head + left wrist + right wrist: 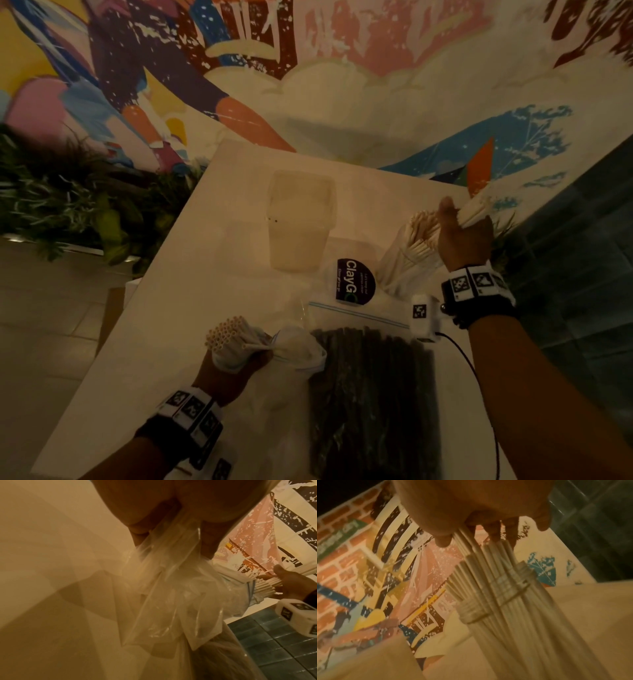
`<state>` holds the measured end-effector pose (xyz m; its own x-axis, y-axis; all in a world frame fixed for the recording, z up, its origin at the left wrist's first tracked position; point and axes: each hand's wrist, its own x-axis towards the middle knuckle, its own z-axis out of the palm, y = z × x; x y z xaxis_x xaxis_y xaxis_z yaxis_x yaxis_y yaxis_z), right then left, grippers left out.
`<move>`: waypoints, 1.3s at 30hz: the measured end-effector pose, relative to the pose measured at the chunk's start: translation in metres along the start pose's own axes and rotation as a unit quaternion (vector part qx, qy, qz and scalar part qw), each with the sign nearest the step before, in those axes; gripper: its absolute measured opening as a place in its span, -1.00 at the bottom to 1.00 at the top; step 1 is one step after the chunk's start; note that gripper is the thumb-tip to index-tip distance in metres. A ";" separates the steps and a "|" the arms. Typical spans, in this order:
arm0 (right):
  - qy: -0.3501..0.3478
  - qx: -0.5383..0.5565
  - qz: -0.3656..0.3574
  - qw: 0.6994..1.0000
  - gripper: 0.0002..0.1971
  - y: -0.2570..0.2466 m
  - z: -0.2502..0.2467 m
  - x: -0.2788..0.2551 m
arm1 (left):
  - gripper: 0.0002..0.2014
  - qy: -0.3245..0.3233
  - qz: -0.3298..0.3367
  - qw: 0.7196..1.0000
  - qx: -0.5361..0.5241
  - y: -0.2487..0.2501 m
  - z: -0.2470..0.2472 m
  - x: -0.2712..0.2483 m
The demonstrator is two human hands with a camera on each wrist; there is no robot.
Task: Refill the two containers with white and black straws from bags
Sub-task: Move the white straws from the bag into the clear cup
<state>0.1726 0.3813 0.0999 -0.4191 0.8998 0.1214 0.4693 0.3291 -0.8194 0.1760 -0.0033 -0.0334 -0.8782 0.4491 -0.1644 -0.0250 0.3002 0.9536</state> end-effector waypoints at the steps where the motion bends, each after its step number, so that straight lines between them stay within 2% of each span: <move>1: 0.002 -0.022 -0.013 1.000 0.02 0.005 0.001 0.001 | -0.79 0.000 0.004 1.000 -0.002 0.000 0.000 0.000; 3: 0.035 0.008 -0.073 0.997 0.05 0.008 0.000 0.004 | -0.77 -0.005 0.015 1.000 0.008 0.001 -0.001 0.000; 5: 0.107 0.080 -0.168 0.977 -0.03 0.001 -0.007 0.009 | -0.68 -0.008 0.020 1.000 0.012 0.002 -0.001 0.000; 7: 0.170 0.100 -0.254 0.947 -0.17 -0.010 -0.014 0.017 | -0.81 -0.013 0.014 1.000 0.009 0.007 0.000 -0.001; 9: 0.183 0.078 -0.318 0.927 -0.32 -0.019 -0.018 0.023 | -0.82 -0.011 0.013 1.000 0.003 0.005 0.000 0.000; 11: 0.152 0.001 -0.376 0.914 -0.48 -0.026 -0.016 0.025 | -0.79 -0.008 0.014 1.000 0.002 0.001 0.000 0.002; 13: 0.052 -0.112 -0.360 0.925 -0.50 -0.025 -0.007 0.020 | -0.74 -0.016 0.014 1.000 0.016 -0.004 -0.001 0.003; 15: -0.045 -0.237 -0.286 0.927 -0.39 -0.015 0.004 0.014 | -0.71 -0.013 0.011 1.000 0.015 -0.006 -0.001 0.003; 17: -0.094 -0.321 -0.206 0.920 -0.42 -0.002 0.012 0.013 | -0.75 -0.003 0.005 1.000 0.007 -0.004 -0.001 0.003; 19: -0.069 -0.305 -0.203 0.928 -0.42 -0.001 0.012 0.010 | -0.80 0.002 0.007 1.000 0.001 -0.002 0.000 0.001; 22: 0.024 -0.167 -0.284 0.944 -0.28 -0.017 0.002 0.008 | -0.77 -0.003 0.015 1.000 0.004 -0.005 -0.001 0.001; 23: 0.028 -0.129 -0.303 0.944 -0.27 -0.025 0.000 0.010 | -0.76 -0.004 0.018 1.000 0.005 -0.007 -0.001 0.002; 25: -0.012 -0.099 -0.292 0.951 -0.30 -0.035 0.001 0.017 | -0.75 0.000 0.015 1.000 0.003 -0.011 -0.001 0.003; 27: -0.091 -0.177 -0.254 0.947 -0.33 -0.039 0.008 0.021 | -0.73 0.004 0.011 1.000 0.000 -0.015 -0.002 0.004; 29: -0.148 -0.293 -0.245 0.912 -0.37 -0.035 0.012 0.018 | -0.75 0.005 0.004 1.000 0.003 -0.016 -0.001 0.004; 30: -0.144 -0.329 -0.247 0.900 -0.44 -0.032 0.013 0.015 | -0.77 0.004 0.003 1.000 0.003 -0.015 -0.001 0.004; 32: -0.109 -0.347 -0.250 0.897 -0.54 -0.025 0.014 0.013 | -0.77 -0.002 0.005 1.000 0.002 -0.015 0.000 0.003; 34: -0.079 -0.310 -0.250 0.914 -0.39 -0.019 0.013 0.011 | -0.72 -0.007 0.010 1.000 0.001 -0.017 0.000 0.002; 36: -0.049 -0.273 -0.277 0.920 -0.22 -0.016 0.011 0.007 | -0.79 -0.002 0.011 1.000 0.002 -0.018 -0.001 0.002; 39: -0.003 -0.268 -0.296 0.917 -0.20 -0.013 0.012 0.005 | -0.76 -0.001 0.018 1.000 0.007 -0.014 0.000 0.002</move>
<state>0.1548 0.3776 0.1046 -0.7270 0.5169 0.4520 0.4717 0.8543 -0.2184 0.1746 -0.0068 -0.0474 -0.8771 0.4622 -0.1308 0.0136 0.2961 0.9551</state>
